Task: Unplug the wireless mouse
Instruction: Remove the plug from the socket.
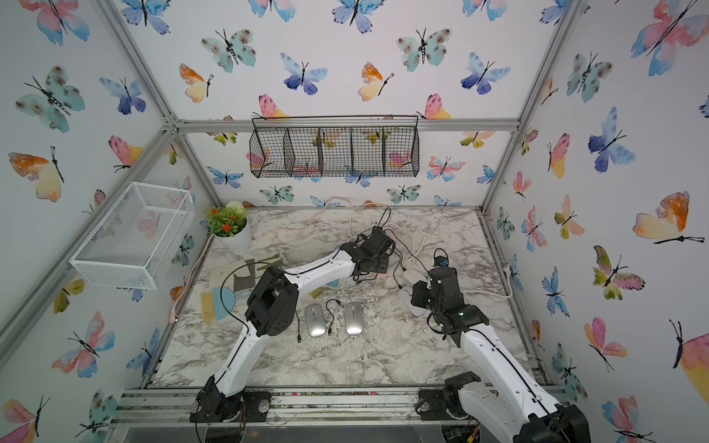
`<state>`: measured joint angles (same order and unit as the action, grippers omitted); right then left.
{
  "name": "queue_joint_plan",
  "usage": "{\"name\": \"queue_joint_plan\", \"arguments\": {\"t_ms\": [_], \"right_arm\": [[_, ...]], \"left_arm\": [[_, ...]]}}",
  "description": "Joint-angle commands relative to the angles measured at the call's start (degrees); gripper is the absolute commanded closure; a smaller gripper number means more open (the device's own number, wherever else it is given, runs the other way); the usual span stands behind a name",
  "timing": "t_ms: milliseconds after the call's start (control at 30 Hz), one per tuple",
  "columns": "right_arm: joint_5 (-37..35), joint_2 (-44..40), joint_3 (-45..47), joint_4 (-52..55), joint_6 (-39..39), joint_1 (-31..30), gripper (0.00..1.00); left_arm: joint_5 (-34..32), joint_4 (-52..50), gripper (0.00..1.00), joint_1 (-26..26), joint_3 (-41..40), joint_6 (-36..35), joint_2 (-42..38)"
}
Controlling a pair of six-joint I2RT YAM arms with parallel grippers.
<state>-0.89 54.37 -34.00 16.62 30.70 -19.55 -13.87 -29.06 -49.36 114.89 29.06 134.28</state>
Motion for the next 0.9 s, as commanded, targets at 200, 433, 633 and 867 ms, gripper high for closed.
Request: {"name": "queue_joint_plan", "arguments": {"t_ms": [200, 433, 633, 867], "right_arm": [[9.4, 4.3, 2.8, -11.8, 5.1, 0.0, 0.69], [15.7, 19.8, -0.5, -24.3, 8.8, 0.0, 0.76], [17.6, 30.1, -3.5, -31.9, 12.2, 0.0, 0.78], [19.8, 39.3, -6.5, -38.2, 15.0, 0.0, 0.75]], "left_arm": [[0.2, -1.4, 0.77, -0.2, 0.0, -0.7, -0.4], [3.4, 1.7, 0.91, 0.2, -3.1, -1.1, -3.5], [8.9, 3.8, 0.95, 1.9, -5.9, -0.8, -5.6], [16.1, 6.5, 0.99, 4.5, -10.1, 1.0, -7.1]]}}
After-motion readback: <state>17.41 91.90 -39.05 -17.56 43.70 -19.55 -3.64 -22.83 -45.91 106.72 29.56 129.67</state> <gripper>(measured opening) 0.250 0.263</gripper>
